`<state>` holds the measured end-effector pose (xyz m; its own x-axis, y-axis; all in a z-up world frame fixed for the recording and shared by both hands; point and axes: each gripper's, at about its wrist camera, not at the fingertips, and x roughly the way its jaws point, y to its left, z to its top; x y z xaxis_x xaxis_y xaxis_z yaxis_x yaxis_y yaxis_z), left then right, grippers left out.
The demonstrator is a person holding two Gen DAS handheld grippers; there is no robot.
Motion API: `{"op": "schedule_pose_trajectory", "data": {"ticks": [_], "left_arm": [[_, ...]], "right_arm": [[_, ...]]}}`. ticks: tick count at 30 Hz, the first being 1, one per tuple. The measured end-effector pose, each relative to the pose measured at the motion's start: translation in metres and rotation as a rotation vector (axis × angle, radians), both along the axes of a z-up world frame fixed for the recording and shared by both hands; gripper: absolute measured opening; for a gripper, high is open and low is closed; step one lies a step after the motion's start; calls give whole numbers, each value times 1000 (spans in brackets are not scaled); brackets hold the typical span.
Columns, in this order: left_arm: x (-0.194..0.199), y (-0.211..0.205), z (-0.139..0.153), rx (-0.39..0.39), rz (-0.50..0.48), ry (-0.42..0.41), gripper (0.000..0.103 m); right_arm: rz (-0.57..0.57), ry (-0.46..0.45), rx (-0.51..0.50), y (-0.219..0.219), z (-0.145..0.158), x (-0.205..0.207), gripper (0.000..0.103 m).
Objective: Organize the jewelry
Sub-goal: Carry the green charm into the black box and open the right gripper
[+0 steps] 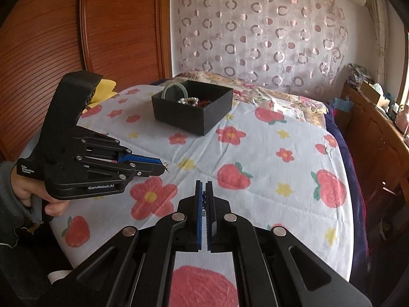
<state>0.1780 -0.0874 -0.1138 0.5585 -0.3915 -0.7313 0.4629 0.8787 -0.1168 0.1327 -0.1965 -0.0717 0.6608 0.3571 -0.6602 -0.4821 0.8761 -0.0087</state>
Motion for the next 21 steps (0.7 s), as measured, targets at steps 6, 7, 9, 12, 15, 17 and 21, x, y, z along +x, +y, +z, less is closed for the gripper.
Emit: {"op": "schedule_pose_trajectory", "data": {"ticks": [6,7,9,12,15,17,21], "left_arm": [[10,18,19,-19,45,-40,6],[14,22,23,-22,58,-48,6],[22,29,29,-24,76,-58,6],[39,40,41,-24,111,-83,6],[55,49,50,-21,137,-104,6],[67,53,55,-23,151,-111,6],[89,60,59,-25,171,-111,6]], "right_arm": [[17,-36,3,10,16,13,3],[20,-45,5,13,20,17,3],[28,-59,15,18,27,27,3],[39,-82,22,28,39,46,3],[48,-95,32,39,46,66,3],[57,-95,42,46,49,81,3],[74,-78,64,59,50,112,3]]}}
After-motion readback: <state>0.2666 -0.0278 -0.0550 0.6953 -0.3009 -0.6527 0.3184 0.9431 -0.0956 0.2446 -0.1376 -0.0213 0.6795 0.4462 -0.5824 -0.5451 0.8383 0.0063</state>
